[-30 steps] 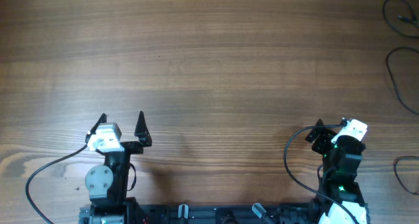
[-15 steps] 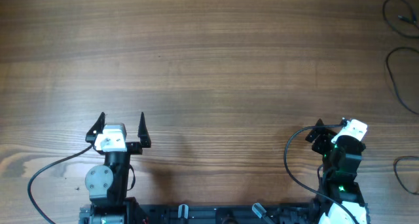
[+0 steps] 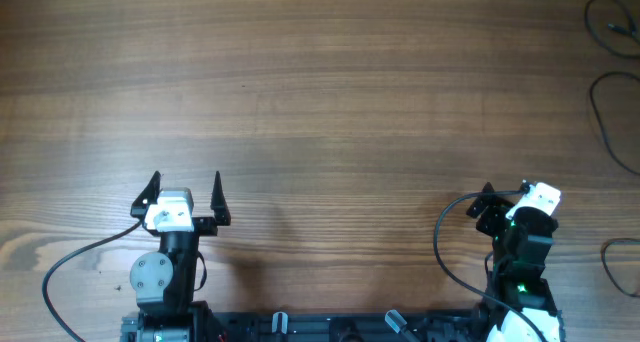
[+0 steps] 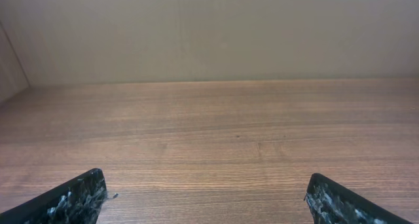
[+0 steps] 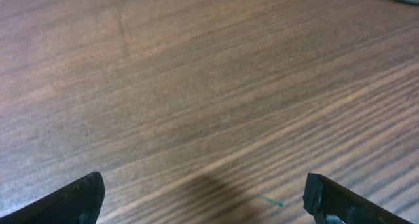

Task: Untangle cables

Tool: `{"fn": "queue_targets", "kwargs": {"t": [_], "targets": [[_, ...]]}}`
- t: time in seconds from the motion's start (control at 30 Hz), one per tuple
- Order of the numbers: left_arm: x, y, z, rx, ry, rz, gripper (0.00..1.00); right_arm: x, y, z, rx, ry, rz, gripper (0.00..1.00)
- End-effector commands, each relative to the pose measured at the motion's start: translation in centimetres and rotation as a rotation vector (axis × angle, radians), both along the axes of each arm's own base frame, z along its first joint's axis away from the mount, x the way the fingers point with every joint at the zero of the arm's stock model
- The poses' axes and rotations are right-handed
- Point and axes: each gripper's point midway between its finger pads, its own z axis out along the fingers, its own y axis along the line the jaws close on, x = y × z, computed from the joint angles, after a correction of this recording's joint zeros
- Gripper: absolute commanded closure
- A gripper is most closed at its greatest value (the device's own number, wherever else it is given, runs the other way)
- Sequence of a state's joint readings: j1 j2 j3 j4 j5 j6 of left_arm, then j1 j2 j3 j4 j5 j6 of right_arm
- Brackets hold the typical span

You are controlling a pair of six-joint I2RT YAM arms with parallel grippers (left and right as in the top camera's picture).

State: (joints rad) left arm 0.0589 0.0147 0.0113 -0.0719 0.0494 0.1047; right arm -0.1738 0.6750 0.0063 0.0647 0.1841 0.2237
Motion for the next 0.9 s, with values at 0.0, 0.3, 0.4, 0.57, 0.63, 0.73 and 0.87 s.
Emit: {"fn": "queue_targets", "kwargs": {"t": [0.0, 0.3, 0.4, 0.57, 0.63, 0.73, 0.87], "targets": [[0.0, 0.2, -0.1, 0.02, -0.002, 0.009, 0.0, 0.3, 0.0, 1.7, -0.004, -0.078, -0.004, 0.0], [0.0, 0.2, -0.1, 0.02, -0.002, 0.009, 0.0, 1.0, 4.3, 15.0, 0.136, -0.695, 0.136, 0.01], [0.0, 0.2, -0.1, 0.02, -0.002, 0.009, 0.0, 1.2, 5.4, 14.3, 0.179, -0.668, 0.182, 0.01], [0.0, 0.2, -0.1, 0.02, -0.002, 0.009, 0.0, 1.2, 9.2, 14.0, 0.229, -0.637, 0.37, 0.01], [0.0, 0.2, -0.1, 0.02, -0.002, 0.009, 0.0, 1.1, 9.6, 14.0, 0.086, -0.618, 0.444, 0.0], [0.0, 0.2, -0.1, 0.02, -0.002, 0.009, 0.0, 1.1, 10.1, 14.0, -0.281, -0.571, 0.578, 0.0], [0.0, 0.2, -0.1, 0.02, -0.002, 0.009, 0.0, 1.1, 9.5, 14.0, -0.539, -0.521, 0.618, 0.0]]}}
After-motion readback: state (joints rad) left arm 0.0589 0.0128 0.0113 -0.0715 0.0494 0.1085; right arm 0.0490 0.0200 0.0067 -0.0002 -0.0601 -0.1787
